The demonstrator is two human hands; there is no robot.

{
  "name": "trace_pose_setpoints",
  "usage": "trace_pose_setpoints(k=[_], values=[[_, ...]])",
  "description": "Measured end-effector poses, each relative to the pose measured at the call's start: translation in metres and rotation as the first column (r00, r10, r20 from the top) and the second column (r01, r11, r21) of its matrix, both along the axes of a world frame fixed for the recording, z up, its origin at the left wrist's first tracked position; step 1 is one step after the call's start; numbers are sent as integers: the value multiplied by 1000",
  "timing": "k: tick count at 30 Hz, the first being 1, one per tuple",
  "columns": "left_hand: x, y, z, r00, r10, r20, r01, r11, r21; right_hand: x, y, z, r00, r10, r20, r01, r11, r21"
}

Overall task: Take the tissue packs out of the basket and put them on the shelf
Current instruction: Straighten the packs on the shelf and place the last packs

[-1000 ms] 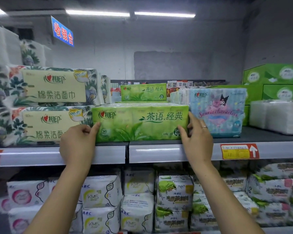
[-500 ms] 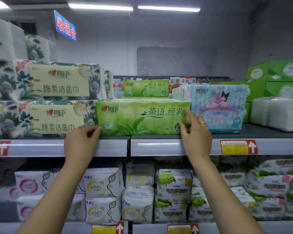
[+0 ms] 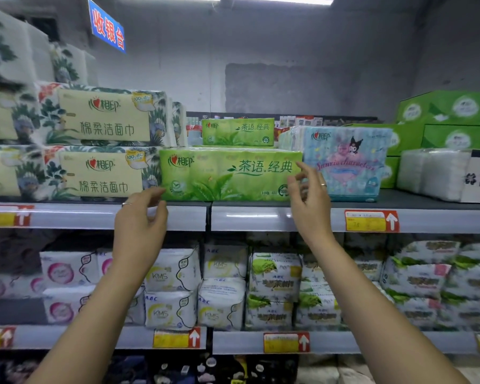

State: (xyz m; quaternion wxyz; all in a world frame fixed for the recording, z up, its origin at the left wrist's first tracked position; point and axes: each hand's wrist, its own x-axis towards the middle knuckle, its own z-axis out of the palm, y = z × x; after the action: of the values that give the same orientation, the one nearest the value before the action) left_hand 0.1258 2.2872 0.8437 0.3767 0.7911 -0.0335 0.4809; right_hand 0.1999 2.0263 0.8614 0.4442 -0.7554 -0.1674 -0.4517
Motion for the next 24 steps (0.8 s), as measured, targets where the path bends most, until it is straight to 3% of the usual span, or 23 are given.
trace_pose_setpoints(k=[3, 8, 11, 24], values=[[-13, -5, 0, 999, -40, -9, 39, 997, -61, -20, 3, -4, 986, 157, 48, -163, 966, 199], [-30, -6, -10, 991, -125, -42, 116, 979, -166, -48, -2, -22, 975, 217, 49, -217, 879, 425], [-40, -6, -26, 980, -195, -48, 177, 953, -247, -58, -10, -41, 977, 211, 20, -198, 875, 441], [-54, -23, -94, 948, -255, -189, 173, 914, -367, -90, -36, -114, 950, 234, -208, -122, 887, 444]])
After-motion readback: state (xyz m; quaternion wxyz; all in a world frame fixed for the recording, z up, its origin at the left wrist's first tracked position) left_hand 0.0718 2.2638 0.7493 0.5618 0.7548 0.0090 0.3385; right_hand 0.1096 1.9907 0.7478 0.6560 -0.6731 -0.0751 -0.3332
